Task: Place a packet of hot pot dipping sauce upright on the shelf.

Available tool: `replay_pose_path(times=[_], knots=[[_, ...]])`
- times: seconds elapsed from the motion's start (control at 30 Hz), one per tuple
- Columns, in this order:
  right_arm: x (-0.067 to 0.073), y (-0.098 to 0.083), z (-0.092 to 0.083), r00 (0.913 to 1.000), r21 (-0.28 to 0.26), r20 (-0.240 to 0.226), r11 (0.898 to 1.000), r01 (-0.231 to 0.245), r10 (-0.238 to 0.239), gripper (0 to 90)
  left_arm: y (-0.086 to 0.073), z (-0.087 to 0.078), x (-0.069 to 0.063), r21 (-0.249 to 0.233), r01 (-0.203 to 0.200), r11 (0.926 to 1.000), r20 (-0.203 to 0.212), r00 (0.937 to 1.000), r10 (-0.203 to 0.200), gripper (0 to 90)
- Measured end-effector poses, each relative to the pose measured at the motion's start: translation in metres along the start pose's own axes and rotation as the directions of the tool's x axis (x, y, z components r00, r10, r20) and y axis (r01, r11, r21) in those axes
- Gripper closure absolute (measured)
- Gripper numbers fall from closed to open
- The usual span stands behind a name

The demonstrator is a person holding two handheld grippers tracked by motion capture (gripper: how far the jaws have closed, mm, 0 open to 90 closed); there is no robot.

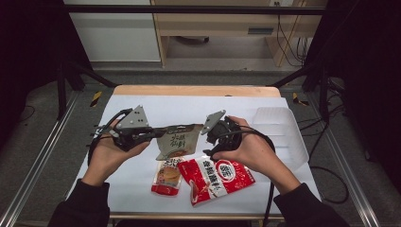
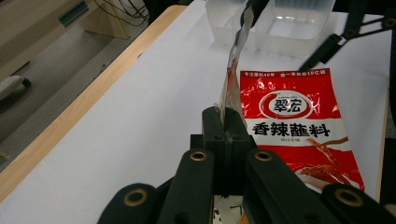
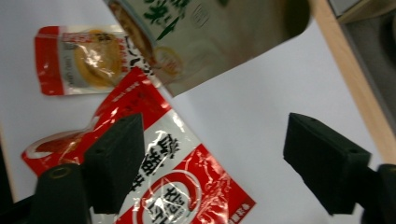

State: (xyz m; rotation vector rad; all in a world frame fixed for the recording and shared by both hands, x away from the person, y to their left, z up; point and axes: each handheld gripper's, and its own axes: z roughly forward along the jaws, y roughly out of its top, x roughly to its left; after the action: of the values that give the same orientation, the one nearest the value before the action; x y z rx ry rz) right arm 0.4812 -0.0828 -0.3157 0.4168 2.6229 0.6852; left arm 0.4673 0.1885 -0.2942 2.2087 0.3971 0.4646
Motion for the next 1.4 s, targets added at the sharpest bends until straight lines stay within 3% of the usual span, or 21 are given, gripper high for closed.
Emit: replay_pose_path(times=[0.23,0.63,0.87,1.4], knots=[[-0.011,0.008,-0.002,0.9994,-0.005,-0.024,1.000,0.026,-0.026,37.7,0.002,0.011,-0.005,0.006,-0.008,0.9999,0.026,0.9996,0.008,90.0],[-0.006,0.021,0.004,0.9928,0.032,-0.083,0.995,0.089,-0.086,57.3,0.004,0.022,-0.014,-0.001,-0.023,0.9997,0.069,0.9974,0.023,90.0],[-0.002,0.026,0.007,0.9889,0.049,-0.091,0.991,0.122,-0.117,67.9,0.004,0.024,-0.016,-0.002,-0.027,0.9996,0.075,0.9968,0.027,90.0],[-0.002,0.028,0.006,0.9872,0.057,-0.104,0.990,0.127,-0.121,89.4,0.001,0.026,-0.015,-0.027,0.000,0.9996,0.085,0.9964,0.002,90.0]])
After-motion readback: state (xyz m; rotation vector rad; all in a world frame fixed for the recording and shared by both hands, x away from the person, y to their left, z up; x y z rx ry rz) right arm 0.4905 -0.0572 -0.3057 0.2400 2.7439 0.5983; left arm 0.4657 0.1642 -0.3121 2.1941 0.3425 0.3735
